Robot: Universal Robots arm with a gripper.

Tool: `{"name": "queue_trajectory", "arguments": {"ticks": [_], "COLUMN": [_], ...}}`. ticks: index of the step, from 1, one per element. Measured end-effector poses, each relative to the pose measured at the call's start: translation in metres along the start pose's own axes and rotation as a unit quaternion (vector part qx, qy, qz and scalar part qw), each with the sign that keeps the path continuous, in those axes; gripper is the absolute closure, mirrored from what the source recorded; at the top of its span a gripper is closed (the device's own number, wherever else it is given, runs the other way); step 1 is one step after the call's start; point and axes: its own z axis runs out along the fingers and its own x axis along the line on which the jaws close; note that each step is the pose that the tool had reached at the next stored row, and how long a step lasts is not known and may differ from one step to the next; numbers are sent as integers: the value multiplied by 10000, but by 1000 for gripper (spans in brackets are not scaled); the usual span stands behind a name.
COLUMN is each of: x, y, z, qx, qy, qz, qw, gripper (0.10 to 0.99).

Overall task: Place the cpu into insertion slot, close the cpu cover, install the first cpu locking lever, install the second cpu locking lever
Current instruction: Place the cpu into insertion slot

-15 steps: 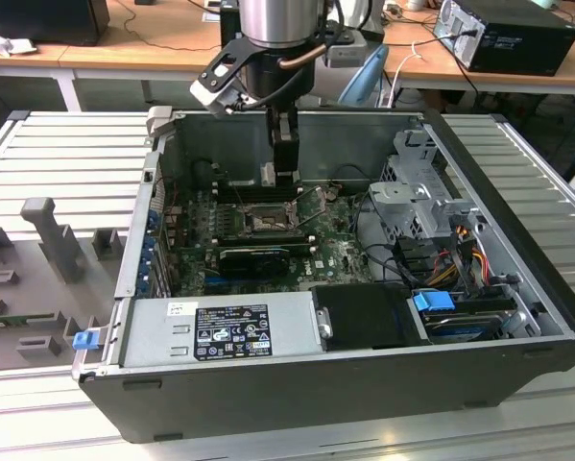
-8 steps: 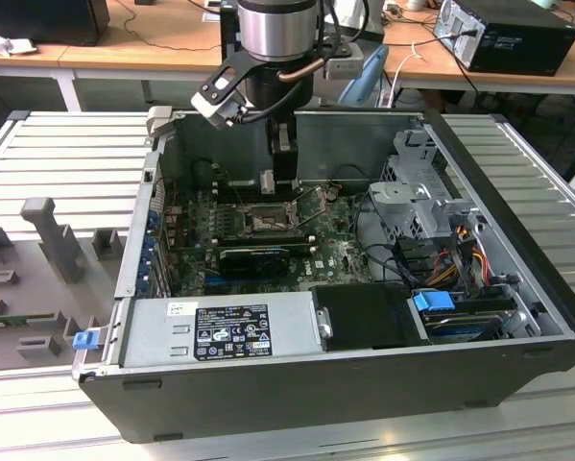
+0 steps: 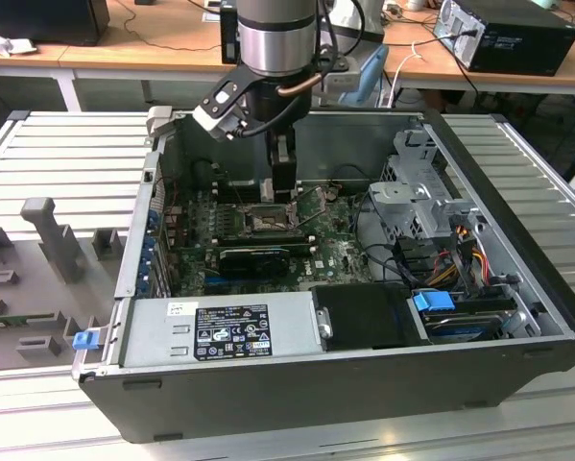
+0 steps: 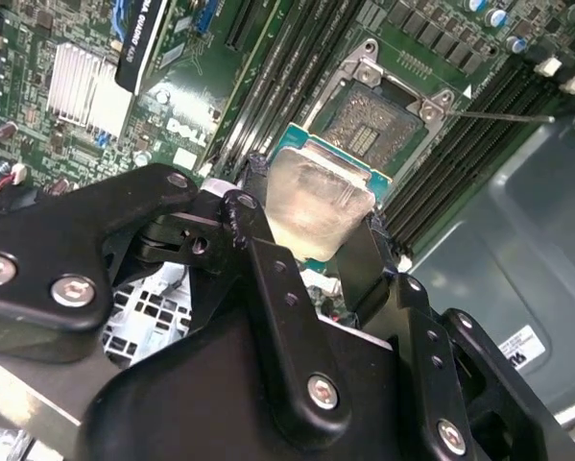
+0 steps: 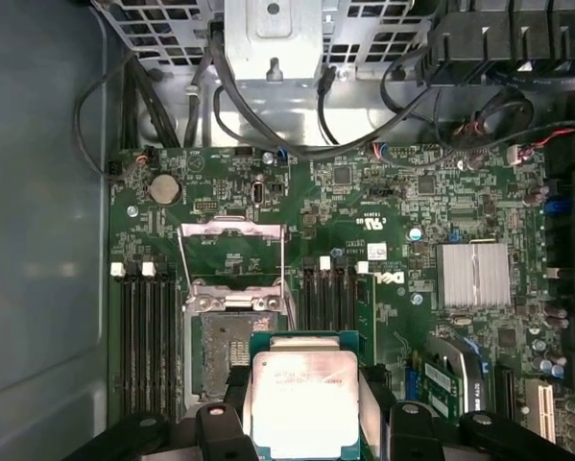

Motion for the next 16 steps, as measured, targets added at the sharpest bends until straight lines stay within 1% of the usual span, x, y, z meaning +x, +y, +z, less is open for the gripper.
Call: {"name": "queue_trajectory", "arguments": {"ticks": [5, 10, 12, 15, 16], "x": [-1, -2, -2, 12, 25], "y": [-13, -19, -24, -56, -60], "z": [90, 151, 195, 296, 318], "qx": [0, 0, 1, 1, 1], "qy": [1, 4, 6, 10, 11], "qz": [-15, -43, -66, -129, -141], "qw": [10000, 10000, 10000, 9999, 9999], "gripper": [557, 557, 557, 557, 557]}}
